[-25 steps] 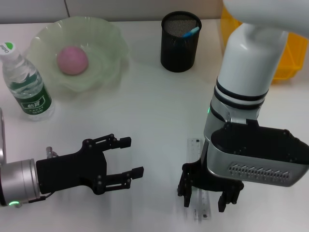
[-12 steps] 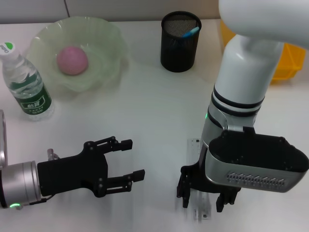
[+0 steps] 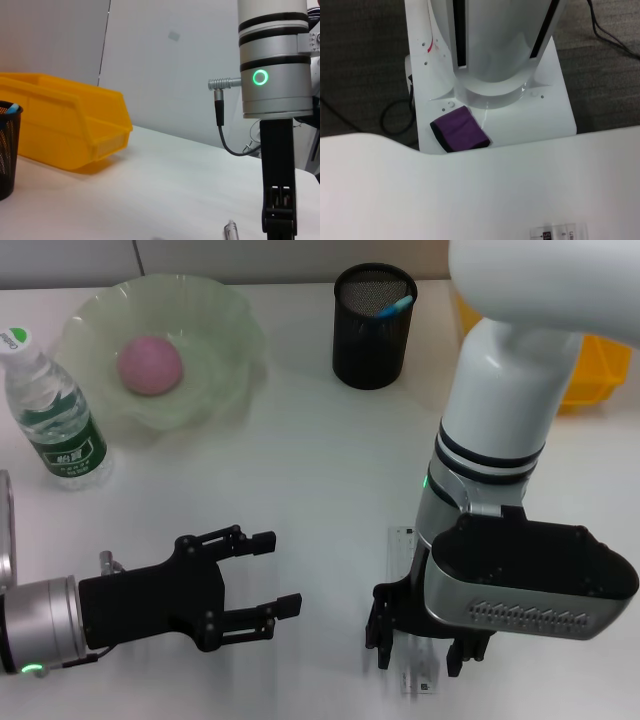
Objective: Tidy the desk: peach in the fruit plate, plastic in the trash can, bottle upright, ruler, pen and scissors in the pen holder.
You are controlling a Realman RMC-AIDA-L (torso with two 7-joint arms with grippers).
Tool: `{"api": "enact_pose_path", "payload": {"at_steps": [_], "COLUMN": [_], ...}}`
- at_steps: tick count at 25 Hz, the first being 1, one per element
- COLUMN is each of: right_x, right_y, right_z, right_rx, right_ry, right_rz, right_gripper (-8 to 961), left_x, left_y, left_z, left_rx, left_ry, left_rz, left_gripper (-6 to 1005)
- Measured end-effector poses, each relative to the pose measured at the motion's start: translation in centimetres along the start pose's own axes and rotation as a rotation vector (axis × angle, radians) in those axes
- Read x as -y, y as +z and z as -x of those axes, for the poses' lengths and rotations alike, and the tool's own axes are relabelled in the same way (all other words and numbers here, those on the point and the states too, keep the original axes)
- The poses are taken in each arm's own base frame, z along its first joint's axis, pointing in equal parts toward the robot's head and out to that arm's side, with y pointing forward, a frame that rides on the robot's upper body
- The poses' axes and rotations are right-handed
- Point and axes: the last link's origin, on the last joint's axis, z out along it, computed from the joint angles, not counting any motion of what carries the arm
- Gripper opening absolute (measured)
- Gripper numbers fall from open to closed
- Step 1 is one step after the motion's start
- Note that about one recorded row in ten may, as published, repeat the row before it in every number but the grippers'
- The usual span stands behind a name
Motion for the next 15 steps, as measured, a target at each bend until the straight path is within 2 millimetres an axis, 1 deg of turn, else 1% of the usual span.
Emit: {"api": "enact_pose_path", "payload": {"at_steps": [15], "right_x": [0.24], "right_y": [0.28], "right_z": [0.16], "right_rx": [0.003], "right_ry": [-0.010], "right_rz": [0.018], "right_gripper": [674], "left_x": [-0.23], "left_y": [-0.09], "left_z": [0.31], "left_rx": [0.011], "left_ry": [0.002], "left_rz": [0.006], "left_gripper": [786]}}
